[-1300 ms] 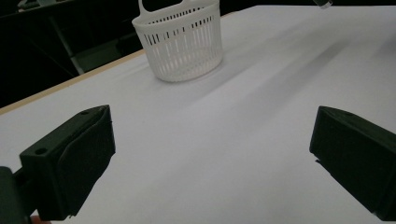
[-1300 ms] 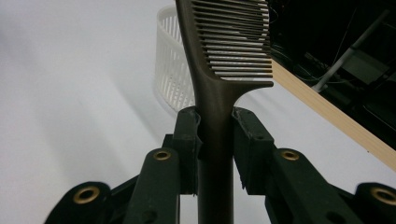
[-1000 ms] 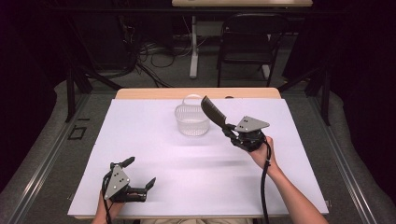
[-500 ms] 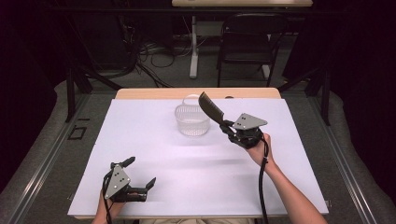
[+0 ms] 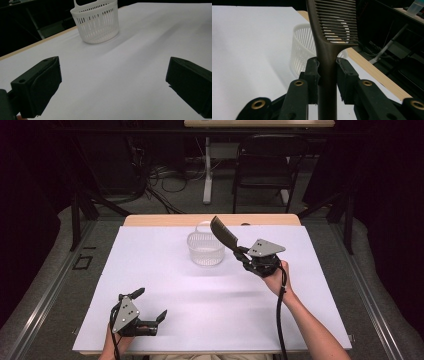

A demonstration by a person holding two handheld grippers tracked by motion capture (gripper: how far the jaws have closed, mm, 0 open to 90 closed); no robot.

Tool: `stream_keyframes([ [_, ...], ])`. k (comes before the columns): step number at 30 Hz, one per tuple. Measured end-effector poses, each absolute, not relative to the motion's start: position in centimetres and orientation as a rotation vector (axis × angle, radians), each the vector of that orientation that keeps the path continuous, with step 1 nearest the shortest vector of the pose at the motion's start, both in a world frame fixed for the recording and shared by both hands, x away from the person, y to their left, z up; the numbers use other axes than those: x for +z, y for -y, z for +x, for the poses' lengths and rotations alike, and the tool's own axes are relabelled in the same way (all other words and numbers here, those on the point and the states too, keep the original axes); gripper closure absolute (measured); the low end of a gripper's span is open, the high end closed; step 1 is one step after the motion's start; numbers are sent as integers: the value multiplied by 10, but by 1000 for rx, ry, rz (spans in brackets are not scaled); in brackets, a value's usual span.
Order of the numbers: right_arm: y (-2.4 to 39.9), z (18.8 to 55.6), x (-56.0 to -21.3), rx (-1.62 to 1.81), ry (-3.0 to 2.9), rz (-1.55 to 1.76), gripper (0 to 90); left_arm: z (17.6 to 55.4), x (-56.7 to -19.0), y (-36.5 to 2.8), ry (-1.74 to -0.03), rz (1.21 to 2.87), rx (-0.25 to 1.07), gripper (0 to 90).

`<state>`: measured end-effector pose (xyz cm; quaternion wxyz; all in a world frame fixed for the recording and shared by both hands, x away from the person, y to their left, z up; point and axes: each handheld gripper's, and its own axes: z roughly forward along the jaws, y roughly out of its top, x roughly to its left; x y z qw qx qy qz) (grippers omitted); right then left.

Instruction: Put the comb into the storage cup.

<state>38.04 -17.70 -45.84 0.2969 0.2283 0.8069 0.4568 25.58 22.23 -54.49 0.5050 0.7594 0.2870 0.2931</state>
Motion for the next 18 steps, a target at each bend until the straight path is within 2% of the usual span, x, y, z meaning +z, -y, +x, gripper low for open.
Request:
stream_keyframes([
  [18,168,391,-448,1220,-2148,586,724,257,-545,-222,-695,1831,707,5],
])
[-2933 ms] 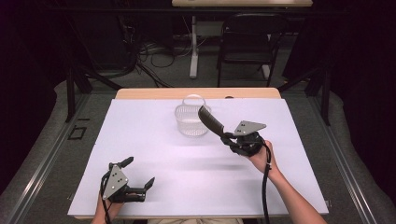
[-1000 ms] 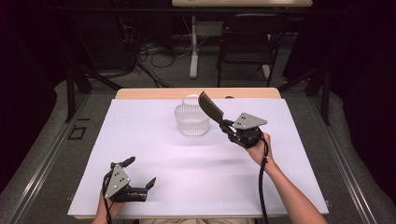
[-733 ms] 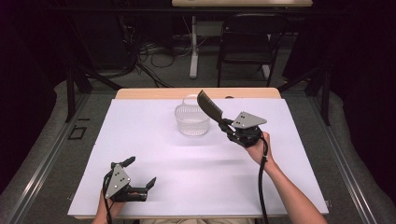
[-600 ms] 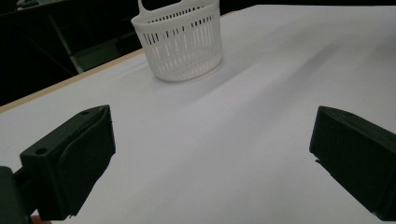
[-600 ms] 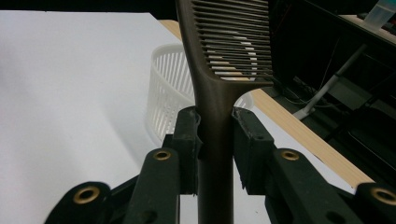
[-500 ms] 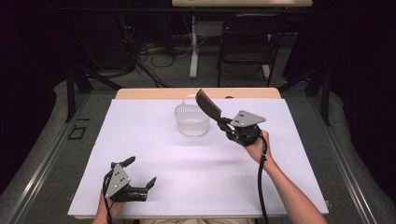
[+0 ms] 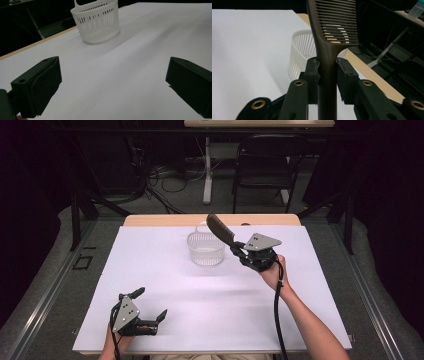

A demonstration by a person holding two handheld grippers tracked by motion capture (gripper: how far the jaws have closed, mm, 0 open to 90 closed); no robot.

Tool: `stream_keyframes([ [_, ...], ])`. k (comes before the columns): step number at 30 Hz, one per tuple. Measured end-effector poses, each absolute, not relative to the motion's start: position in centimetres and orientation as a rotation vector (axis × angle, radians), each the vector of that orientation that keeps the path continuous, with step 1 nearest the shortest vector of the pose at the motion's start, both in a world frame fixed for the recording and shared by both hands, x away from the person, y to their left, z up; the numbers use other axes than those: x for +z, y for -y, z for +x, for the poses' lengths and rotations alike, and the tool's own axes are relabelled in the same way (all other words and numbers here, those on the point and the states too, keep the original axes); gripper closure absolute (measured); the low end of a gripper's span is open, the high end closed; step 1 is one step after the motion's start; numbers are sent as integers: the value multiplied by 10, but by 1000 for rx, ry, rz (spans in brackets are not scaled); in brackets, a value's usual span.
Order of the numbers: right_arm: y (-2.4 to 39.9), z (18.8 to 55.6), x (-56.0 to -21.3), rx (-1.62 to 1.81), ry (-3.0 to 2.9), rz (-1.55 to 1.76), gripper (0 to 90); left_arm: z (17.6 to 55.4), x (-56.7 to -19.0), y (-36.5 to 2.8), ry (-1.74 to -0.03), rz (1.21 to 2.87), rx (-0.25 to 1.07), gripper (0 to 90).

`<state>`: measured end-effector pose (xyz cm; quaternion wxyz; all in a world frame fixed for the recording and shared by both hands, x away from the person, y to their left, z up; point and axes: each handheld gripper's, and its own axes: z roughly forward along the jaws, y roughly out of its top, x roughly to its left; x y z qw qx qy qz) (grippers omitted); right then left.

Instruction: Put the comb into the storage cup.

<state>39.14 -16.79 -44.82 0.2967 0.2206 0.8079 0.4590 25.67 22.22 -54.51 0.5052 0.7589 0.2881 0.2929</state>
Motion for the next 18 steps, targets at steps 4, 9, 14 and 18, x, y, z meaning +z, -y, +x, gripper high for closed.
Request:
stream_keyframes([
  [4,165,393,-445,1219,-2150,580,725,256,-545,-222,-696,1833,709,5],
  [9,162,395,-442,1221,-2155,578,725,256,-545,-222,-693,1832,709,5],
  [14,160,397,-443,1220,-2158,578,725,256,-545,-223,-696,1830,708,5],
  [18,159,399,-441,1222,-2153,578,725,256,-545,-222,-695,1829,709,5],
])
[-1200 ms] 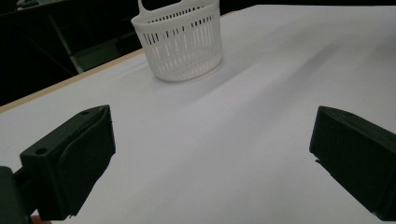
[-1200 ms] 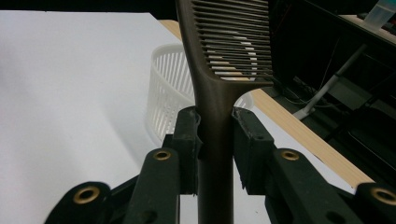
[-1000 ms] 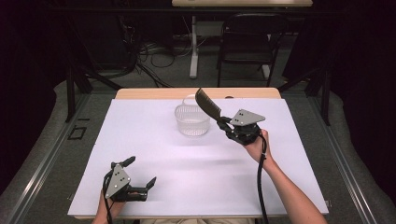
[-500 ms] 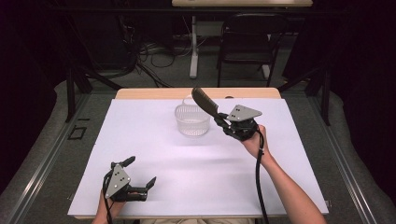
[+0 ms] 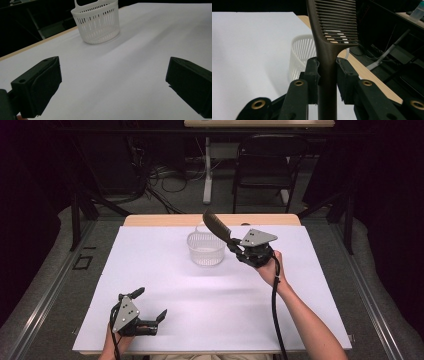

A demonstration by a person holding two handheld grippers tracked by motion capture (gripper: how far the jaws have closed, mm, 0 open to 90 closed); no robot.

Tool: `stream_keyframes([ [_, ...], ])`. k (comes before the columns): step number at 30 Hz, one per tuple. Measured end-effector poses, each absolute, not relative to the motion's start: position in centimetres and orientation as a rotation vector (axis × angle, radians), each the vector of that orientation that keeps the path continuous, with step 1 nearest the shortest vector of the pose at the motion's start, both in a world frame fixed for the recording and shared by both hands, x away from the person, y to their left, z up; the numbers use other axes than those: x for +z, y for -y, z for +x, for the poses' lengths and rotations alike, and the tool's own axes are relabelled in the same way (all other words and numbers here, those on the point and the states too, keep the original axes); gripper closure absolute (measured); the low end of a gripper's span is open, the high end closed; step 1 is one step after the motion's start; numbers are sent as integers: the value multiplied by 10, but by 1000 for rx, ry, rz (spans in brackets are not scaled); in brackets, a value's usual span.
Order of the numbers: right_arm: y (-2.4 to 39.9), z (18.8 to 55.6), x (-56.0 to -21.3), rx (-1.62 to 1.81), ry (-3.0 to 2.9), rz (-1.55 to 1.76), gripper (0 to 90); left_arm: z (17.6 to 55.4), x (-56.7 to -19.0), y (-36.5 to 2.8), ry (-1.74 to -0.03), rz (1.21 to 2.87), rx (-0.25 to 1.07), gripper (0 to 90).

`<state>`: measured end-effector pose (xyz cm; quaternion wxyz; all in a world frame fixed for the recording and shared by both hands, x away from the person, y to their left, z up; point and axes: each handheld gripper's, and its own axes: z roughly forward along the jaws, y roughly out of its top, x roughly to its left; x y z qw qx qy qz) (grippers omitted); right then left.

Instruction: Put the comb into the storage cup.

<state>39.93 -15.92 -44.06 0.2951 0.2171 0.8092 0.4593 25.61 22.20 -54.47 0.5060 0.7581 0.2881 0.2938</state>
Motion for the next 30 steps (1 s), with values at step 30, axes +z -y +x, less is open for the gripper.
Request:
stream_keyframes([
  [30,146,416,-429,1239,-2148,574,724,256,-545,-222,-702,1825,711,7],
])
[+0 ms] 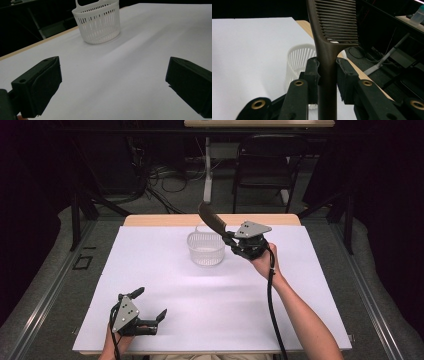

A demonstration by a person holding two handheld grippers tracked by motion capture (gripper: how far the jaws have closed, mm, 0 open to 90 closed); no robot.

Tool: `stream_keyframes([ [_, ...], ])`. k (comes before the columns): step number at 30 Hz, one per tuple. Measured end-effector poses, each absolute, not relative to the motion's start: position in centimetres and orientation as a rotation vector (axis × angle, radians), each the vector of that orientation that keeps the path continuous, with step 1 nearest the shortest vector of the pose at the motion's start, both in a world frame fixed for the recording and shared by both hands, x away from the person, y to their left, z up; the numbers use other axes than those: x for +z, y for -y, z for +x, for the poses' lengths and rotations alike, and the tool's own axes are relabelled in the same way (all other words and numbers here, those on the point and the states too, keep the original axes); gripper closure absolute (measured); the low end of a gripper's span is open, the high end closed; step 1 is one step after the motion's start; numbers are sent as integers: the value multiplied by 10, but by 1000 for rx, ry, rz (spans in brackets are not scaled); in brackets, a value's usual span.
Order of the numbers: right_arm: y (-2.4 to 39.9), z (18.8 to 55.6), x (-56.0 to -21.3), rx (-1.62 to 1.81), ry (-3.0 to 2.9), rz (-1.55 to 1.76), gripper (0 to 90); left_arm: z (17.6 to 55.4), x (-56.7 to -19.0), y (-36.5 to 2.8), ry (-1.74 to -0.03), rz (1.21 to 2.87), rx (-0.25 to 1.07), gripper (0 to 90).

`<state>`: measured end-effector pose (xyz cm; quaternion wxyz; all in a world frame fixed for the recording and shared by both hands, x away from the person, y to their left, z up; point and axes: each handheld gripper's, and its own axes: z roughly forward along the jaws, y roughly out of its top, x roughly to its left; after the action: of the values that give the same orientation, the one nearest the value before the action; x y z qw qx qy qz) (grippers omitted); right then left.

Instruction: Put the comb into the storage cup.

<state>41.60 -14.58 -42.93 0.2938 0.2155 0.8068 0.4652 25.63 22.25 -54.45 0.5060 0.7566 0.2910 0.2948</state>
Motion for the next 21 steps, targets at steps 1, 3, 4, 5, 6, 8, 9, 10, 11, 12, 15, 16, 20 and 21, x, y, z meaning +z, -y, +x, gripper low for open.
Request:
stream_keyframes([
  [1,145,416,-429,1240,-2148,572,724,256,-545,-222,-702,1827,710,7],
  [3,144,417,-429,1239,-2150,570,724,256,-545,-222,-702,1827,709,6],
  [4,143,417,-429,1242,-2148,570,724,256,-545,-222,-702,1826,708,6],
  [5,143,418,-429,1237,-2150,566,724,256,-545,-222,-702,1826,708,6],
  [6,142,418,-429,1235,-2151,565,725,256,-545,-222,-701,1826,708,6],
  [8,142,420,-429,1238,-2151,569,725,256,-545,-222,-702,1826,709,6],
  [9,141,420,-429,1235,-2154,568,724,256,-545,-222,-703,1826,708,6],
  [10,141,421,-429,1237,-2151,566,724,256,-545,-222,-703,1827,708,7],
  [11,140,421,-428,1240,-2149,568,724,256,-545,-222,-702,1827,708,6],
  [12,140,422,-428,1240,-2149,566,724,256,-545,-222,-702,1827,707,7],
  [15,138,423,-427,1249,-2144,565,725,256,-545,-222,-702,1825,708,6],
  [16,137,424,-427,1247,-2145,562,725,256,-545,-222,-701,1826,710,7],
  [20,135,425,-425,1249,-2143,555,725,256,-545,-222,-703,1827,710,6],
  [21,134,426,-425,1252,-2141,559,725,256,-545,-222,-704,1827,709,6],
])
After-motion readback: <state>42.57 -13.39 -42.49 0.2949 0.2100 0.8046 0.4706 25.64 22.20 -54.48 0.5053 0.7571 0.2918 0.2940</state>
